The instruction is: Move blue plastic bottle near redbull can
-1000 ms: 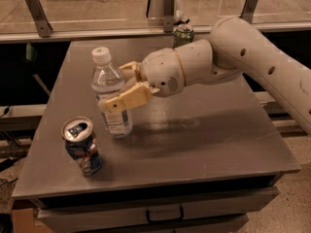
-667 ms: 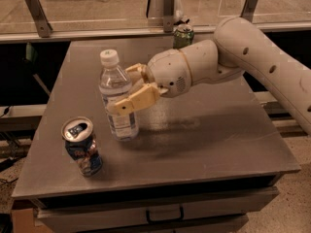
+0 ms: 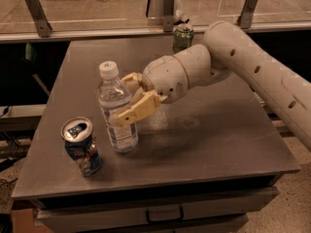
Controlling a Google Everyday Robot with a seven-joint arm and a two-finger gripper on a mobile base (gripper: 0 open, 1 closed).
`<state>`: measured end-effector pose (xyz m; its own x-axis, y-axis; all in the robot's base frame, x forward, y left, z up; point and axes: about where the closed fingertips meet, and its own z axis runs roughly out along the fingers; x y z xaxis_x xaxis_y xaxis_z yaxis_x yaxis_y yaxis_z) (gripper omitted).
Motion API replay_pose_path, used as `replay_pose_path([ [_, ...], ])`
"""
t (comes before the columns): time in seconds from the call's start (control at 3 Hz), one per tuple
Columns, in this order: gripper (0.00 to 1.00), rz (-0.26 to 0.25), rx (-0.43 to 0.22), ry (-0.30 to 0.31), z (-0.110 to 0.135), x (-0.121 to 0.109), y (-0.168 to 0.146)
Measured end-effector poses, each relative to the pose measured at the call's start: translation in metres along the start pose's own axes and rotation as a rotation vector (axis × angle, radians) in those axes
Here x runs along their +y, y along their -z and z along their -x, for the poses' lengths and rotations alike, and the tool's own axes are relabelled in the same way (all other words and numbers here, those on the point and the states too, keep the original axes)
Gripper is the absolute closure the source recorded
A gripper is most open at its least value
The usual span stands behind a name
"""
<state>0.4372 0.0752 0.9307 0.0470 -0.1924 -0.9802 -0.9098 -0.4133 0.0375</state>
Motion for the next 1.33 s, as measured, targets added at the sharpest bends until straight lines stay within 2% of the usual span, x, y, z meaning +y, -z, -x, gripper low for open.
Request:
replay_pose_path([
  [0.33, 0.85, 0.055, -0.006, 0.011, -0.006, 0.002, -0.013],
  [0.67, 0.62, 0.099, -0.008, 0.025, -0.010, 0.002, -0.023],
  [1.33, 0.15, 0.116, -0.005, 0.032, -0.011, 0.003, -0.026],
])
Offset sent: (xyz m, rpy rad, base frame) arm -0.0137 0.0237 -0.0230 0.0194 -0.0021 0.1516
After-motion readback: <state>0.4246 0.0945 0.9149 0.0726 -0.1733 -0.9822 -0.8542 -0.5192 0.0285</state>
